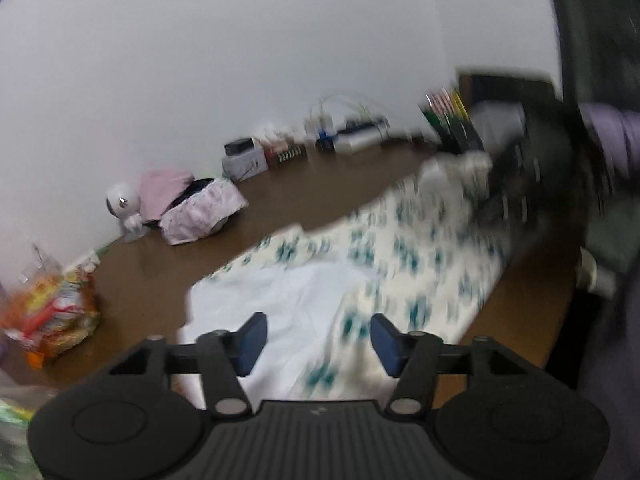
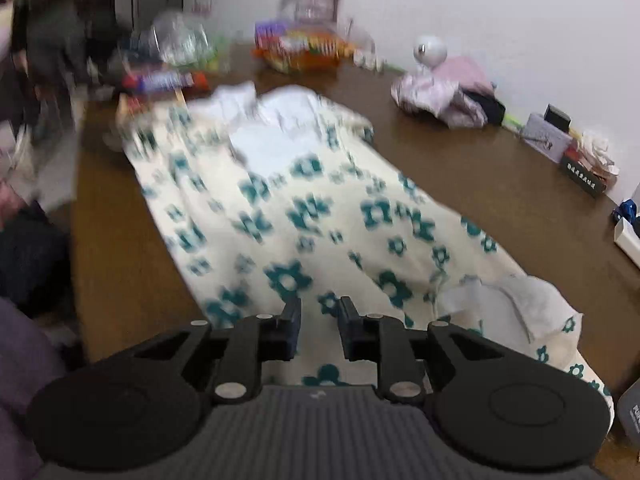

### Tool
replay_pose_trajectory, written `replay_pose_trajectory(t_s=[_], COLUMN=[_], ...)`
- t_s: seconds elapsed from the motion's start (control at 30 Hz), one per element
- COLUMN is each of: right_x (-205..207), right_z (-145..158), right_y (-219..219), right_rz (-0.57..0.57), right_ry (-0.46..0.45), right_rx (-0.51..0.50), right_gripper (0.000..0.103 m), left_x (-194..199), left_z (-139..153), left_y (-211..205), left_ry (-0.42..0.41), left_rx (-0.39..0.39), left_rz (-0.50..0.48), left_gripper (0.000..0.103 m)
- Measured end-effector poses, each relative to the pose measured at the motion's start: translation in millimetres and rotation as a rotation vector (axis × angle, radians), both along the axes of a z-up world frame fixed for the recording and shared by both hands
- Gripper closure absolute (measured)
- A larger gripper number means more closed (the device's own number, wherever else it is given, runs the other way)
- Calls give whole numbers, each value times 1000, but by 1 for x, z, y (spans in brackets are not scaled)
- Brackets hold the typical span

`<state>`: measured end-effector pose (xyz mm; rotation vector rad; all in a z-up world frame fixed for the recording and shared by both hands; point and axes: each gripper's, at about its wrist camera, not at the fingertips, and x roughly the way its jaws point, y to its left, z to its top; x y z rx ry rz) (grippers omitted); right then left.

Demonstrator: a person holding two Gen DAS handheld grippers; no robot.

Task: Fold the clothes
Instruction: 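Release the garment and smooth it flat with both grippers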

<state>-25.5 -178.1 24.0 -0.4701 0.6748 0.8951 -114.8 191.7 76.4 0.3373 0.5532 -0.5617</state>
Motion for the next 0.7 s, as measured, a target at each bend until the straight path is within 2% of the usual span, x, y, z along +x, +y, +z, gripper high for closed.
replay_pose_trajectory(t_s=[0.03, 0.07, 0.17, 0.2, 0.27, 0.3, 0.33, 0.37, 0.4, 0.43, 0.47, 0.5, 0.53, 0.57, 0.6, 0.7], right_x=[-1, -1, 6, 9, 9, 6, 3, 3, 11, 19, 29, 44, 64, 88, 108, 144], right_z=[0, 0, -2, -6, -3, 7, 17, 29, 40, 50, 60, 65, 67, 66, 61, 39], right_y=[1, 2, -4, -7, -11, -14, -18, -24, -28, -31, -35, -34, -32, -30, -27, -20], right_rz=[2, 4, -27, -25, -12, -3, 8, 23, 30, 37, 43, 47, 48, 43, 33, 47], right_ry=[-11, -21, -5, 4, -2, -25, -51, -92, -111, -129, -144, -139, -125, -96, -55, 31], right_rx=[2, 4, -4, -42, -59, -76, -89, -85, -86, -86, -89, -103, -119, -135, -151, -217], right_gripper=[83, 83, 76, 76, 74, 74, 69, 64, 53, 50, 50, 50, 50, 50, 55, 60], left_x=[11, 19, 39, 42, 42, 43, 44, 43, 46, 49, 65, 81, 109, 138, 167, 246], left_z=[-3, -12, -47, -54, -47, -33, -19, -6, 8, 22, 26, 31, 31, 29, 26, 0], left_y=[-9, -16, -36, -36, -33, -30, -27, -24, -25, -26, -28, -30, -30, -26, -22, -2], left_ry=[22, 60, 147, 181, 192, 195, 199, 167, 105, 43, 8, -27, -12, 27, 66, 218], left_rx=[-47, -43, 58, 60, 39, 26, 12, 12, 55, 98, 150, 201, 216, 184, 150, 44], left_rz=[6, -1, 17, 23, 10, -1, -12, -39, -81, -123, -170, -216, -227, -195, -161, -15], left_gripper=[46, 49, 58, 57, 57, 57, 56, 45, 25, 16, 12, 12, 13, 15, 17, 29])
